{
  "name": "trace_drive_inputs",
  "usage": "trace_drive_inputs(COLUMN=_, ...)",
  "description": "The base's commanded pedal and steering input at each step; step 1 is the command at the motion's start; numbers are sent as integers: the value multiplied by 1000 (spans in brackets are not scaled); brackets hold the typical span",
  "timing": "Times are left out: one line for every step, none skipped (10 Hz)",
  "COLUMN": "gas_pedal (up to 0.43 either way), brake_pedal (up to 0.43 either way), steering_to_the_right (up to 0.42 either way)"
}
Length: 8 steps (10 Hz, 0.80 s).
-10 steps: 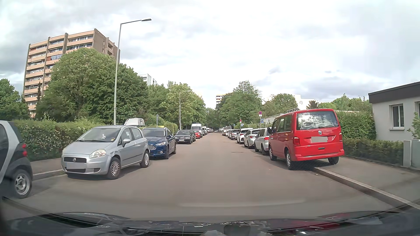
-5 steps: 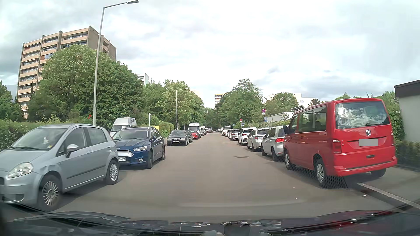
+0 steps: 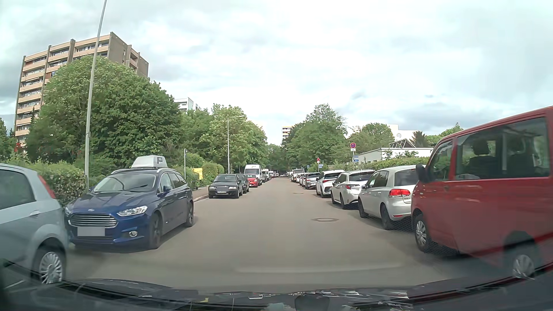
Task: Follow the waypoints while adhering to traffic rules and regulations
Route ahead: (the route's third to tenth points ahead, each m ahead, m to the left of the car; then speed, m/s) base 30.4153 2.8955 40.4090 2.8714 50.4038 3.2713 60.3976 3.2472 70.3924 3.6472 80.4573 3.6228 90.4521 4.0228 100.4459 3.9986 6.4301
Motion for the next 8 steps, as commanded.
trace_drive_inputs(gas_pedal=67, brake_pedal=0, steering_to_the_right=4)
trace_drive_inputs(gas_pedal=67, brake_pedal=0, steering_to_the_right=4)
trace_drive_inputs(gas_pedal=67, brake_pedal=0, steering_to_the_right=4)
trace_drive_inputs(gas_pedal=67, brake_pedal=0, steering_to_the_right=4)
trace_drive_inputs(gas_pedal=67, brake_pedal=0, steering_to_the_right=3)
trace_drive_inputs(gas_pedal=67, brake_pedal=0, steering_to_the_right=3)
trace_drive_inputs(gas_pedal=67, brake_pedal=0, steering_to_the_right=3)
trace_drive_inputs(gas_pedal=67, brake_pedal=0, steering_to_the_right=3)
